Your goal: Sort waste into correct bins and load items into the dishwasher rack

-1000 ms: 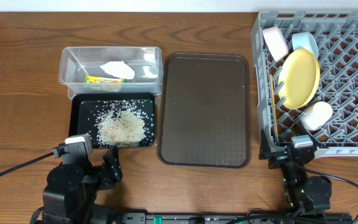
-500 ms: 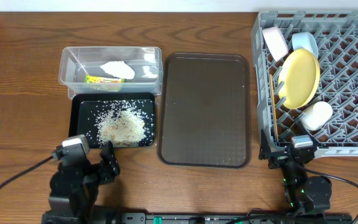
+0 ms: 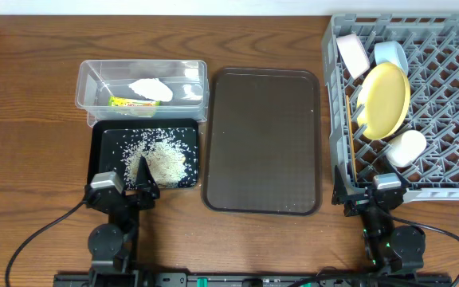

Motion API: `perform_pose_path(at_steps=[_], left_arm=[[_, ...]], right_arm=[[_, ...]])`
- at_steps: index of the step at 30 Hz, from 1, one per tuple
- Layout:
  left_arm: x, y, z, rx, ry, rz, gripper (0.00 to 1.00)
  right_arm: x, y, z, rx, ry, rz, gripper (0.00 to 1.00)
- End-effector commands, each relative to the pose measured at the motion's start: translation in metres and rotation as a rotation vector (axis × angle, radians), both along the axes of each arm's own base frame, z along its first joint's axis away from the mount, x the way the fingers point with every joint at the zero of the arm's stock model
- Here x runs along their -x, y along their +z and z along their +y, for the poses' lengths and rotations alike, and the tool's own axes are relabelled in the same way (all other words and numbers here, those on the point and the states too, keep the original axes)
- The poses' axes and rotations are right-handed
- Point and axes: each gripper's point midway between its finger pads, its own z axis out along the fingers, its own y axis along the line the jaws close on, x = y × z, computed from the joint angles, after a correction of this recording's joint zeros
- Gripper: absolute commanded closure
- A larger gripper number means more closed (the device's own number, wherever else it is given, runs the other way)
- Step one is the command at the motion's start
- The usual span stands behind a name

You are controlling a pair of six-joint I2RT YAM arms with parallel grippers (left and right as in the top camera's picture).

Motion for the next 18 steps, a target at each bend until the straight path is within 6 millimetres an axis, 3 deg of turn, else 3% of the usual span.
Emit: perform_pose_path(at_steps=[1, 5, 18], left_arm=[[-0.001, -0.006, -0.002, -0.093, -0.023, 0.014, 0.22], [0.001, -0.024, -0.005, -0.116, -0.045, 0.089, 0.22], [0.001, -0.025, -0.005, -0.105, -0.045, 0.090, 0.22]], right_arm=[[0.001, 0.000, 0.002, 0.007, 0.013, -0.003, 0.01], [0.001, 0.000, 0.002, 0.007, 0.013, -0.003, 0.01], [0.001, 0.000, 0.002, 0.007, 0.013, -0.003, 0.01]])
